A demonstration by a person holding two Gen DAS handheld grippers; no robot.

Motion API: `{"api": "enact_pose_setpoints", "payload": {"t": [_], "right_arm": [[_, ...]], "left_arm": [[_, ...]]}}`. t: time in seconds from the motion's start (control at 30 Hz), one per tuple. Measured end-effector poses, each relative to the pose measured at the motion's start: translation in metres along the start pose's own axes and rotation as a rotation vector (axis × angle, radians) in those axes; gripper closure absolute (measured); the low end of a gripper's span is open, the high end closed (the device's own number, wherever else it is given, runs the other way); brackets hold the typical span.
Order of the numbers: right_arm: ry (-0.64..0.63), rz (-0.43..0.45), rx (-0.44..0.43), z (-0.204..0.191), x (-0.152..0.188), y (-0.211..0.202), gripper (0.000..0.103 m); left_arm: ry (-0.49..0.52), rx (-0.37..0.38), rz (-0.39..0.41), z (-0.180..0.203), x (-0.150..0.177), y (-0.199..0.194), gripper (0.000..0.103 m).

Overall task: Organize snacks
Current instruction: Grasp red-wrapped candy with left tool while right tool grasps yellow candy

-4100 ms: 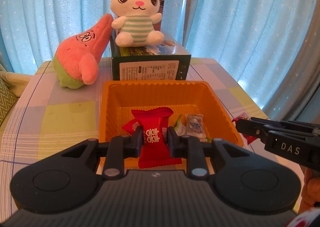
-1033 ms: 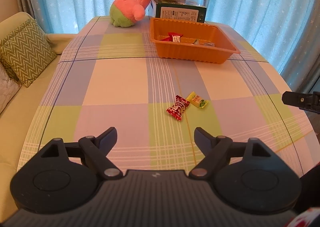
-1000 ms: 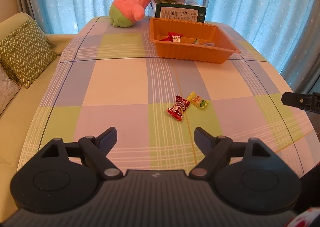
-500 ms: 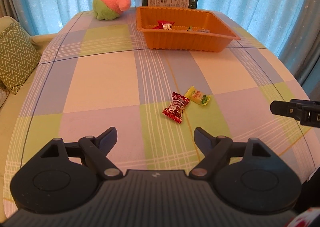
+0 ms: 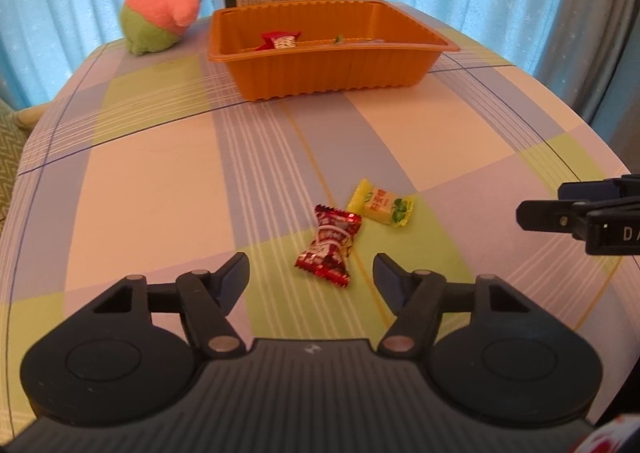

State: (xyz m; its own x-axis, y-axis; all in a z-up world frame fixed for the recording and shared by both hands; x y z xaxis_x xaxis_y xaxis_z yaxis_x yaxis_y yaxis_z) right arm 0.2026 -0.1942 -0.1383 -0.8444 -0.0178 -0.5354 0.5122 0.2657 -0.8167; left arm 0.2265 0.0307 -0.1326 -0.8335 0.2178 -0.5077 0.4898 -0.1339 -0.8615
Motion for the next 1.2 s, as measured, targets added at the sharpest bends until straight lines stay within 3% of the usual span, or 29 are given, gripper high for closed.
{"api": "enact_pose_setpoints", "payload": {"t": [0.37, 0.57, 0.73, 1.1, 1.17, 1.2], "right_arm": [[-0.016, -0.003, -0.006, 0.001, -0.002, 0.013, 0.028], [-0.024, -0.005, -0.012, -0.001, -0.002, 0.016, 0.028], [-0.065, -0.004, -0.031, -0.010, -0.005, 0.019, 0.028], [-0.291, -0.003, -0.110, -0.060, -0.025, 0.054, 0.029], [-0.329, -0.006, -0.115, -0.068, -0.028, 0.062, 0.033], [-0.346, -0.013, -0.115, -0.072, -0.030, 0.067, 0.041]], "left_arm": [[0.104, -0.004, 0.000, 0.017, -0.013, 0.024, 0.065], [0.107, 0.009, 0.004, 0.017, -0.011, 0.024, 0.081], [0.077, -0.005, 0.007, 0.011, -0.008, 0.016, 0.084], [-0.012, -0.038, 0.021, -0.026, -0.008, -0.001, 0.084], [-0.031, -0.035, 0.023, -0.032, -0.008, -0.002, 0.084], [-0.039, -0.036, 0.022, -0.034, -0.008, -0.003, 0.084]]}}
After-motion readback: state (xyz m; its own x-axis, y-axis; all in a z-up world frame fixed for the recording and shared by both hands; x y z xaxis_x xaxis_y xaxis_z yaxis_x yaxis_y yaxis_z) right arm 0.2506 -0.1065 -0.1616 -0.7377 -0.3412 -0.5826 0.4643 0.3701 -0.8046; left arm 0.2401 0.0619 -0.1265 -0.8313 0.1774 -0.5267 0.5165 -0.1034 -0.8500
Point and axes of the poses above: each gripper's, at about its wrist camera, not at the fingertips, and y roughly the way its jaws point, z to its right, x to its underside, the point moved 3 cm from there along y, roughly the way its jaws point, and after that the axes turned 9 degrees about -z, right-handed, at the moved point
